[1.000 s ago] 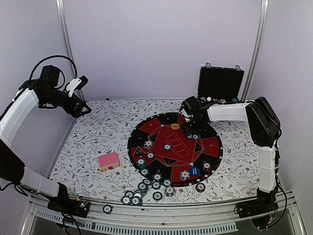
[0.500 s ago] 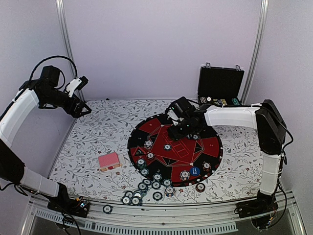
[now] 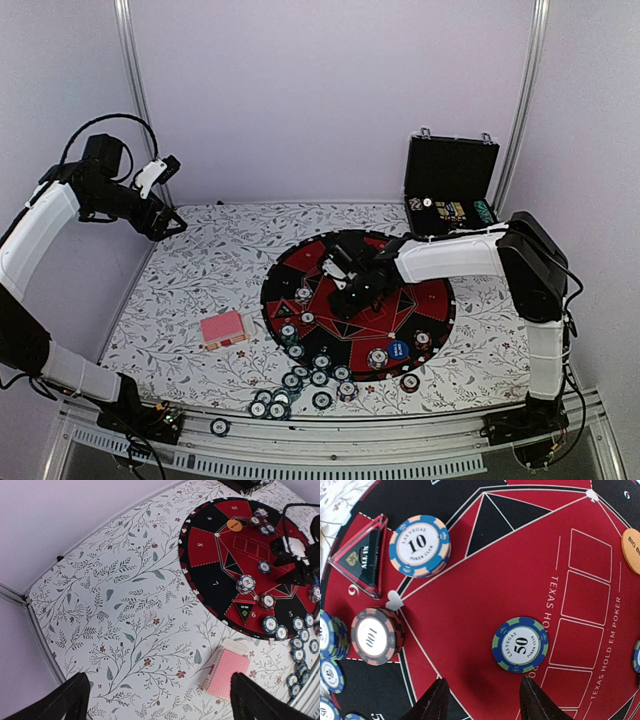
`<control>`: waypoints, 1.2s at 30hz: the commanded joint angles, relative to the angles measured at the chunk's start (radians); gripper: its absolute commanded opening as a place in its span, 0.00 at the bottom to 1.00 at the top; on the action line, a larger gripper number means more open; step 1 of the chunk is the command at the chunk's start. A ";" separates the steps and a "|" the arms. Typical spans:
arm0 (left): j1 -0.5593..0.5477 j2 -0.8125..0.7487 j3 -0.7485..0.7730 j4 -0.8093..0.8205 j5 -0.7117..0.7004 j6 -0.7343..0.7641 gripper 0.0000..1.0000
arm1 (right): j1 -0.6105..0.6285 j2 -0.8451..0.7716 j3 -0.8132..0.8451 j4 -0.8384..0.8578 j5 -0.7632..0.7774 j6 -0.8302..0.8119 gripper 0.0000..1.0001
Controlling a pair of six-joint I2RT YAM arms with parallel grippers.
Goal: Distribute texas hold em gaming equipment
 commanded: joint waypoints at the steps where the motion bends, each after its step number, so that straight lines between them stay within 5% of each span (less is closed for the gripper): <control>1: -0.009 0.003 0.008 -0.003 0.008 0.005 1.00 | -0.003 0.040 0.008 -0.005 0.063 -0.014 0.50; 13: -0.009 0.009 0.015 -0.007 0.008 0.007 1.00 | -0.065 0.090 0.033 0.021 0.136 0.008 0.46; 20: -0.009 0.008 0.015 -0.008 0.000 0.009 1.00 | -0.069 0.127 0.091 0.014 0.105 -0.015 0.55; 36: -0.009 0.004 0.012 -0.007 -0.008 0.016 1.00 | -0.209 0.058 -0.026 0.035 0.152 -0.022 0.34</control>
